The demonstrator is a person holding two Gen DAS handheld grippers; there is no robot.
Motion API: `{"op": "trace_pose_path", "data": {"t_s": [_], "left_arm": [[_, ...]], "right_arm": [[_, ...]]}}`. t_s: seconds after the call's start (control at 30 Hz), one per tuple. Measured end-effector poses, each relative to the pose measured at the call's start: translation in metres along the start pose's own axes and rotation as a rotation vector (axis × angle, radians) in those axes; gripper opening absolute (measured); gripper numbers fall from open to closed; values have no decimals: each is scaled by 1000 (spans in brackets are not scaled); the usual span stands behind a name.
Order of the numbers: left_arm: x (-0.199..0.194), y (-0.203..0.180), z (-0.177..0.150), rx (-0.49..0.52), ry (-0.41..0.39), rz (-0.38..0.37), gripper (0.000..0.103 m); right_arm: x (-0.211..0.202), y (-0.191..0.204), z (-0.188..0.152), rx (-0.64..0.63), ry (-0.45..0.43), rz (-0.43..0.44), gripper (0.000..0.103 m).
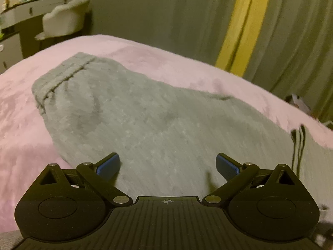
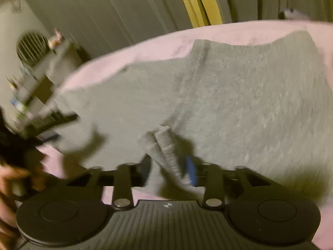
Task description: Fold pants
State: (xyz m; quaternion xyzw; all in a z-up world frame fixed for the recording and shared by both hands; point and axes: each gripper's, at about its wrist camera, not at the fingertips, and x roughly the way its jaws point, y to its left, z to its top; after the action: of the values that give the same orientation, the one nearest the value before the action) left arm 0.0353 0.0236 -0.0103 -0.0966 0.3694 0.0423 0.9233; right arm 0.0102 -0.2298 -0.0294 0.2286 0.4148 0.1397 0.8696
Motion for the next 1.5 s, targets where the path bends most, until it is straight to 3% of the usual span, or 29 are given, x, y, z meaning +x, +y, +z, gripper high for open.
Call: {"op": "trace_pose_path", "data": {"t_s": [0.1, 0.23, 0.3, 0.37, 0.43, 0.5, 0.57, 0.67, 0.8, 0.97, 1.13, 1.27, 1.4, 1.5], "left_arm": [[1, -4, -3, 31, 21, -11, 102], [1, -10, -6, 73, 37, -5, 102], [1, -12, -7, 90, 44, 0, 102], [-1, -14, -8, 113, 39, 12, 102], [-3, -15, -8, 129, 26, 19, 102], [-2, -15, -8, 132, 27, 16, 102], [0, -14, -7, 129, 38, 6, 102], [2, -14, -6, 132, 46, -12, 101], [-2, -18, -8, 133, 27, -61, 101], [-5, -54, -5, 159, 54, -203, 101], [15, -110, -2, 211, 175, -369, 100], [40, -150, 0, 286, 235, -409, 90], [74, -166, 3, 228, 350, -436, 74], [91, -171, 8, 202, 373, -445, 66]], "right_arm": [[-16, -14, 0, 127, -76, 46, 69], [-26, -39, -1, 317, -108, -56, 89], [-27, -51, -3, 407, -89, -127, 90], [-36, -58, -3, 470, -122, -134, 90], [-48, -58, -4, 479, -170, -188, 91], [-57, -62, -6, 484, -198, -166, 96], [-57, -68, -8, 500, -197, -154, 98], [-52, -79, -5, 537, -163, -211, 98], [-61, -77, -2, 454, -227, -270, 98], [-65, -71, 4, 308, -276, -440, 98], [-51, -78, 12, 260, -157, -537, 99], [-52, -84, 11, 275, -166, -519, 99], [-47, -106, 10, 388, -202, -498, 99], [-41, -114, 7, 433, -208, -483, 99]]}}
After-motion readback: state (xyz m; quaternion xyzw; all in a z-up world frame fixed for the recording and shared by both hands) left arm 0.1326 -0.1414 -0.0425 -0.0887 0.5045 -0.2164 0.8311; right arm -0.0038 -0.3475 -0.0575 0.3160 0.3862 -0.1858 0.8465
